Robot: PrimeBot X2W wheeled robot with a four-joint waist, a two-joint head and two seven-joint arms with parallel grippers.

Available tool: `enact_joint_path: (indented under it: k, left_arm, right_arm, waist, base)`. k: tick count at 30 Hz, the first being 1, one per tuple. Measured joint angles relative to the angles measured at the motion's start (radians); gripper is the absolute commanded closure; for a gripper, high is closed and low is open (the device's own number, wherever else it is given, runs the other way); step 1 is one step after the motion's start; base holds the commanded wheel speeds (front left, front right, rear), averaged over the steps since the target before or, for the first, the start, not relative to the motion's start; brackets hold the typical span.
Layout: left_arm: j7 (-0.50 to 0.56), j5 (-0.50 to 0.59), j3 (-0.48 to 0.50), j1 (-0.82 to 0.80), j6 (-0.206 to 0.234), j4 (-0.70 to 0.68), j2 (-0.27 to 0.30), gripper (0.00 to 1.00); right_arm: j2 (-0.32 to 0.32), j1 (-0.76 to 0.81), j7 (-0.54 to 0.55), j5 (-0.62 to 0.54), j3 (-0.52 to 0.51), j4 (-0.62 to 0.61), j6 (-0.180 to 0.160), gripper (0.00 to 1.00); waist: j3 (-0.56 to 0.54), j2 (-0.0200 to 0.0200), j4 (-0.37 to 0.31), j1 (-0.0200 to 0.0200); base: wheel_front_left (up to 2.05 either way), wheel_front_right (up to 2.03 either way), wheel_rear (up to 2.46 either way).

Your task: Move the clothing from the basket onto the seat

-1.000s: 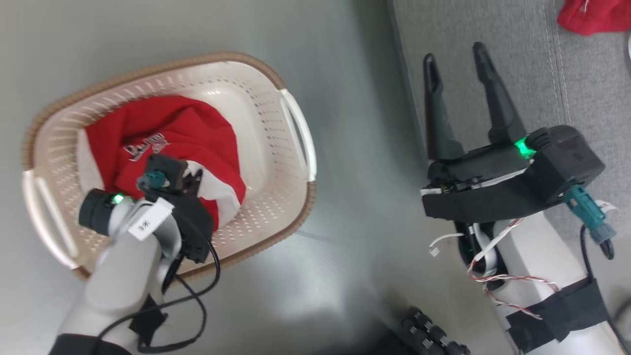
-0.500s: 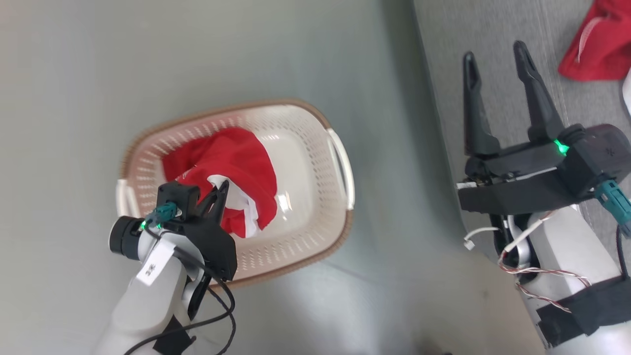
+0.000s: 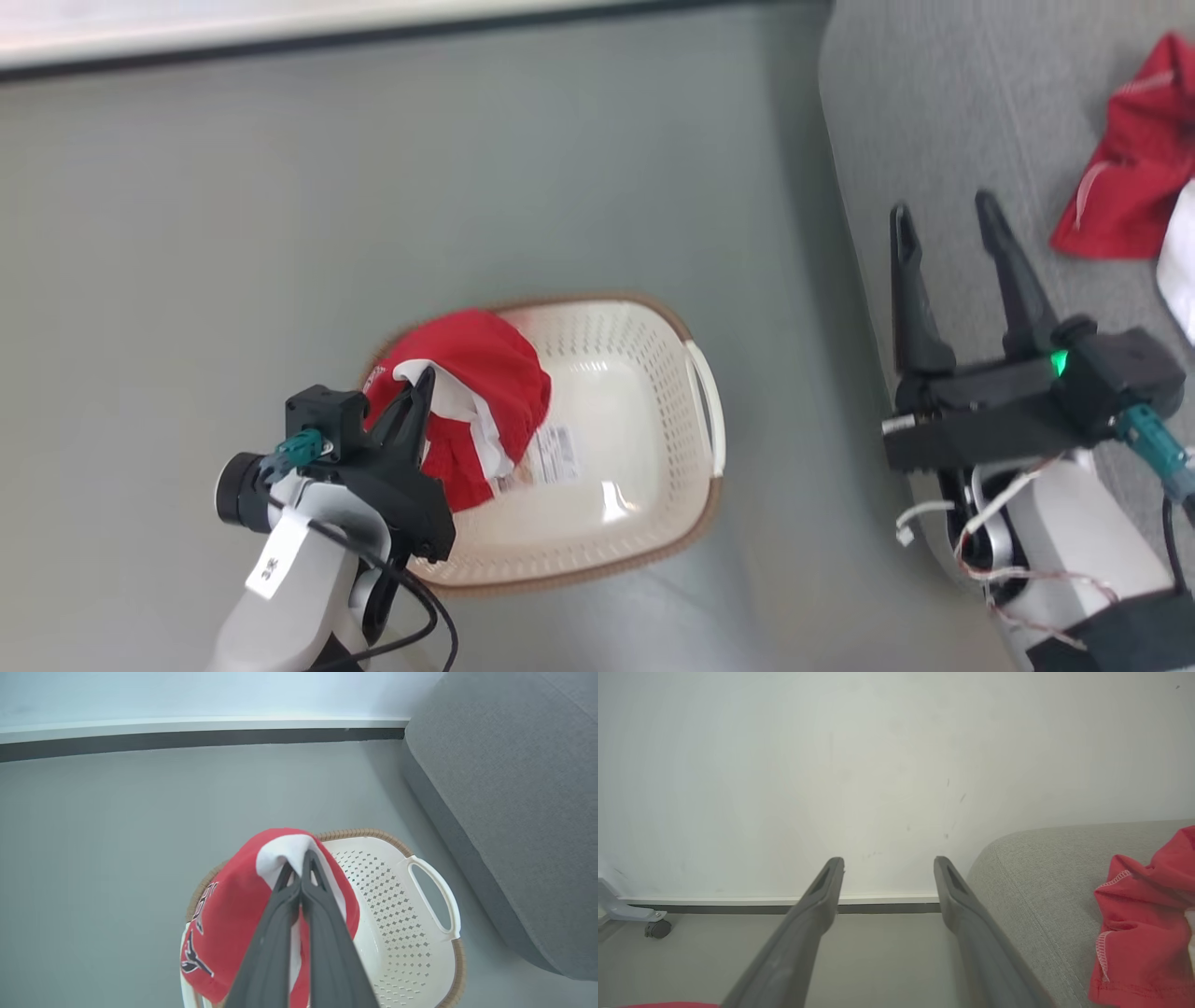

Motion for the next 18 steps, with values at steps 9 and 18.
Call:
enact_joint_path:
  k: [9,18]
  left_arm:
    - [-0.014,-0.012,0.028,0.064,0.0,-0.092,-0.002,1.0]
    - [-0.015,-0.006,0.039,0.111,0.009,-0.247,0.0,1.0]
  right_arm:
    - [-0.016,0.102,0.003,0.012,0.008,0.02,0.012,0.0]
    - [-0.026,0.195,0.022,0.032,0.02,0.013,0.013,0.0]
  waist:
    - [-0.141,-0.0001,0.04,-0.0001]
    - [-0.266,0.0,0.064,-0.0002]
  base:
    - [0.0,0.0,0.0]
    - [0.0,0.0,0.0]
